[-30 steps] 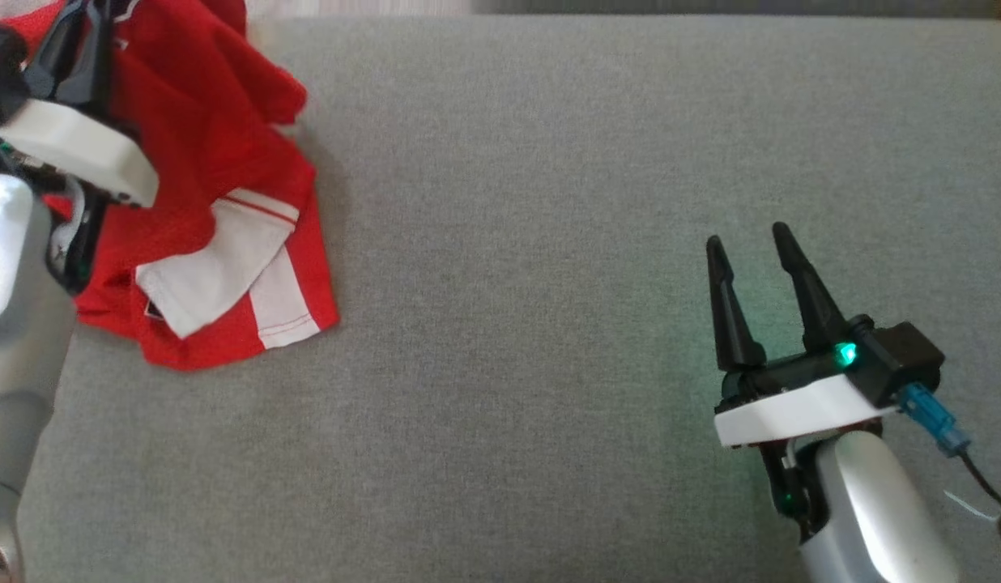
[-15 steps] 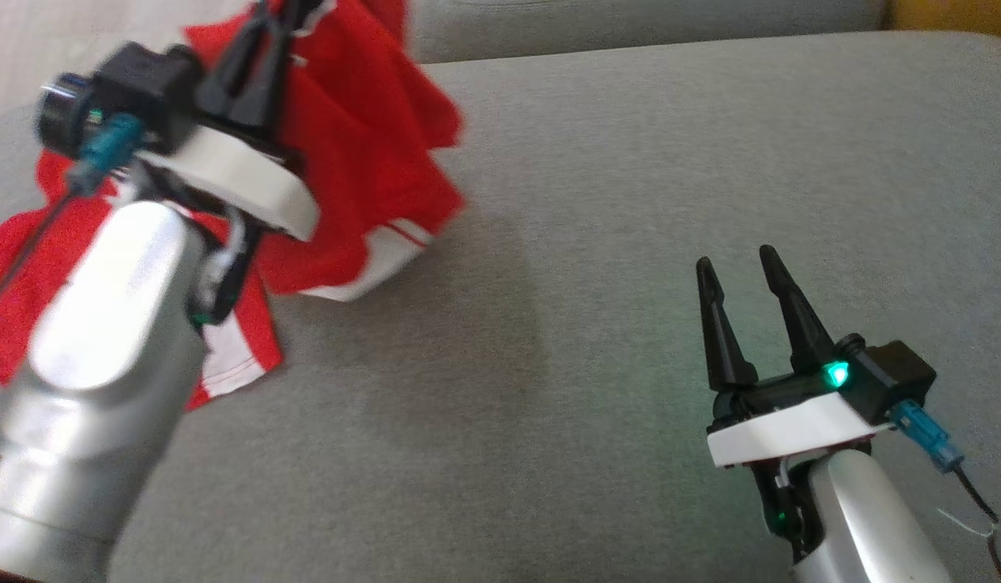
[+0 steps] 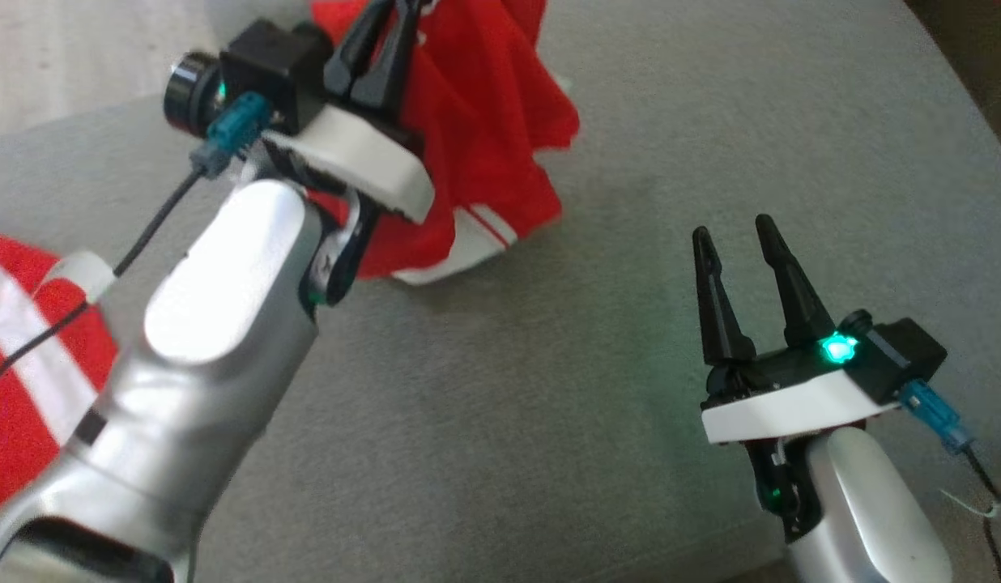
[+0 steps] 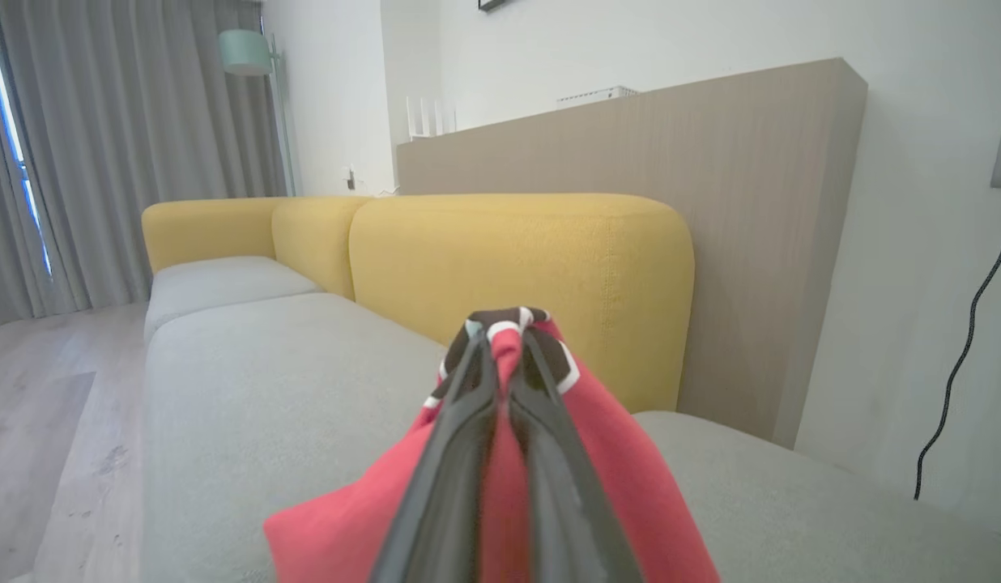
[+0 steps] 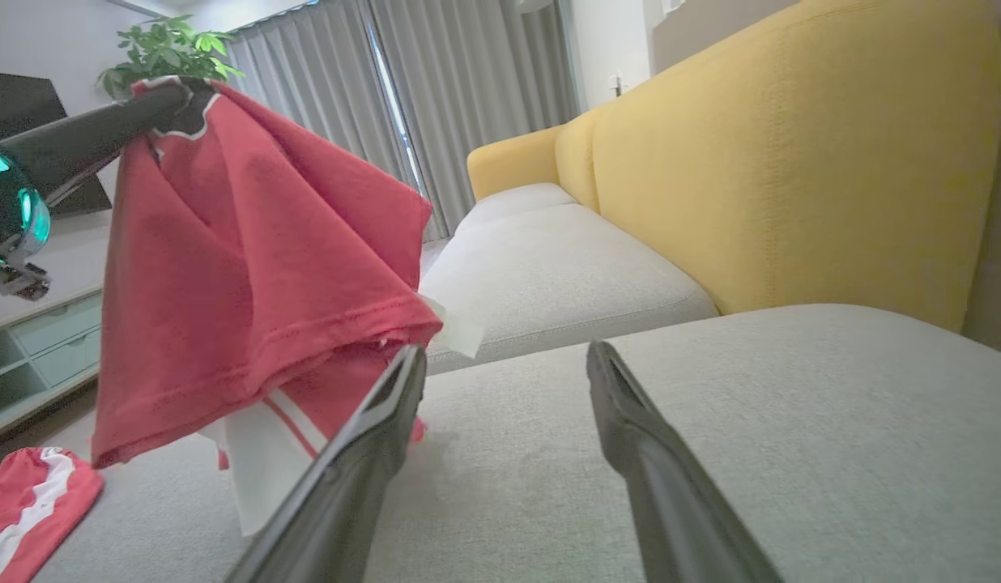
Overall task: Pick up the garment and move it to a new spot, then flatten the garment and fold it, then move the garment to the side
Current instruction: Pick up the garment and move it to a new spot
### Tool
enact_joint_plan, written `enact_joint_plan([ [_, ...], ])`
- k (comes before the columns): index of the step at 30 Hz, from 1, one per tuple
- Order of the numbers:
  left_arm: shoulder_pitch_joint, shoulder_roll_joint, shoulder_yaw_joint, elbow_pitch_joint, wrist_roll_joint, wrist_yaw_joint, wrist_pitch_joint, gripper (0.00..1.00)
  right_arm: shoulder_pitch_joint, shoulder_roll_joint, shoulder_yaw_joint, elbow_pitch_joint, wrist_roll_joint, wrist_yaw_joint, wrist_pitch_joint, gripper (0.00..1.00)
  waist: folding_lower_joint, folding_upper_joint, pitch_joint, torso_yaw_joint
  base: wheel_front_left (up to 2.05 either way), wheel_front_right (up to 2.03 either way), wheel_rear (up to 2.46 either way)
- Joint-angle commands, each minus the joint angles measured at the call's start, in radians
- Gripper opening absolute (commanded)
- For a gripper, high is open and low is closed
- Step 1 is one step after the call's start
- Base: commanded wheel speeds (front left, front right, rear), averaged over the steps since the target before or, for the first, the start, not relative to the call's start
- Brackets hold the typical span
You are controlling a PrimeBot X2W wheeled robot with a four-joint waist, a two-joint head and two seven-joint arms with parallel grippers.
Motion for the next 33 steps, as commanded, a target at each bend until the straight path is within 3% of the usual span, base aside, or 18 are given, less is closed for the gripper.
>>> enact_joint_plan([
  [1,-0.085,0.017,0.049,-0.002,0.009,0.001,-0.031,1.00,-0.031,-0.004,0.021,-0.037,0.011,-0.001,-0.009,1.00,-0.0001,0.0000,0.027,-0.039,0.00,0.00,0.00],
  [5,-0.108,0.027,0.062,0.077,0.024,0.001,-0.093,1.00,-0.030,-0.004,0.007,-0.041,0.014,-0.001,-0.009,1.00,-0.0001,0.0000,0.031,-0.037,0.00,0.00,0.00],
  [11,-0.053,0.068,0.087,0.139,0.007,-0.016,-0.176,1.00,-0.016,-0.004,-0.037,-0.040,-0.003,-0.001,-0.009,1.00,-0.0001,0.0000,0.014,0.046,0.00,0.00,0.00],
  [22,0.248,0.155,0.126,0.040,0.002,0.004,-0.252,1.00,0.034,-0.004,-0.102,-0.018,-0.068,-0.001,-0.009,1.00,-0.0001,0.0000,-0.050,0.231,0.00,0.00,0.00],
  [27,0.459,0.147,0.165,-0.075,0.005,0.042,-0.256,1.00,0.064,-0.004,-0.105,-0.007,-0.089,-0.001,-0.009,1.00,-0.0001,0.0000,-0.074,0.276,0.00,0.00,0.00],
  [33,0.645,0.073,0.262,-0.194,0.041,0.068,-0.257,1.00,0.075,-0.004,-0.096,0.005,-0.097,-0.001,-0.009,1.00,-0.0001,0.0000,-0.086,0.286,0.00,0.00,0.00],
])
